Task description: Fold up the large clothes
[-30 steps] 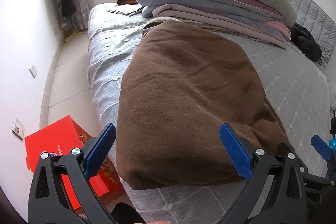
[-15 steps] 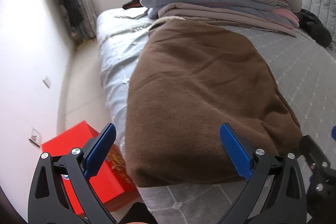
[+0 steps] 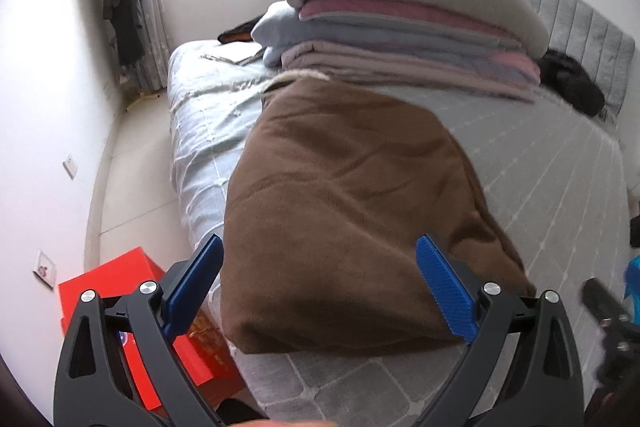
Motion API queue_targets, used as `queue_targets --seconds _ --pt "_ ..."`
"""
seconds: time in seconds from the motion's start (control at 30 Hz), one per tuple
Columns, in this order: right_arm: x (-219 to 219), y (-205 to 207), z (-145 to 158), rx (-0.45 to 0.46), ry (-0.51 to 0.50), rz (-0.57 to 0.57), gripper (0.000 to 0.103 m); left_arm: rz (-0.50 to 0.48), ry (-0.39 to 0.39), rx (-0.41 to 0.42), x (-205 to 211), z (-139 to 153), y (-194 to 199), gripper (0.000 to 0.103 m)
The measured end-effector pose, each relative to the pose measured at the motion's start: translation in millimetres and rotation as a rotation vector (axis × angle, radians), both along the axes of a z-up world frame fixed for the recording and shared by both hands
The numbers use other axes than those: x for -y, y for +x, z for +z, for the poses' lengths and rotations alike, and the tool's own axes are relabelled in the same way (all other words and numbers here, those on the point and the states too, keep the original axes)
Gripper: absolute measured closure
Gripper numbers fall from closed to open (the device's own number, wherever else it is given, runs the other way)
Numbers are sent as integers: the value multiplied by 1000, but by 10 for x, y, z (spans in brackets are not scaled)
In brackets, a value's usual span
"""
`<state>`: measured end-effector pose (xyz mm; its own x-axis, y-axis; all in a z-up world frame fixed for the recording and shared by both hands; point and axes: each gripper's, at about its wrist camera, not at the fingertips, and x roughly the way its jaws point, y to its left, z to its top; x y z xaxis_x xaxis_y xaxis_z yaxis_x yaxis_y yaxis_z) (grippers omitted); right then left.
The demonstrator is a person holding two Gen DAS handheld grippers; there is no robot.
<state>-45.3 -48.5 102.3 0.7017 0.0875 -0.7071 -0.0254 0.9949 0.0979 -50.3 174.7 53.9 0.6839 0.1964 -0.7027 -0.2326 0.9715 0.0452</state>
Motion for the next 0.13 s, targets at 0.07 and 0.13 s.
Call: queue_targets --seconds 0.07,0.13 --pt "57 -68 37 6 1 -9 6 -1 3 -5 36 -14 -9 10" --pt "120 -140 85 16 -2 -19 6 1 1 -6 51 -13 -43 10"
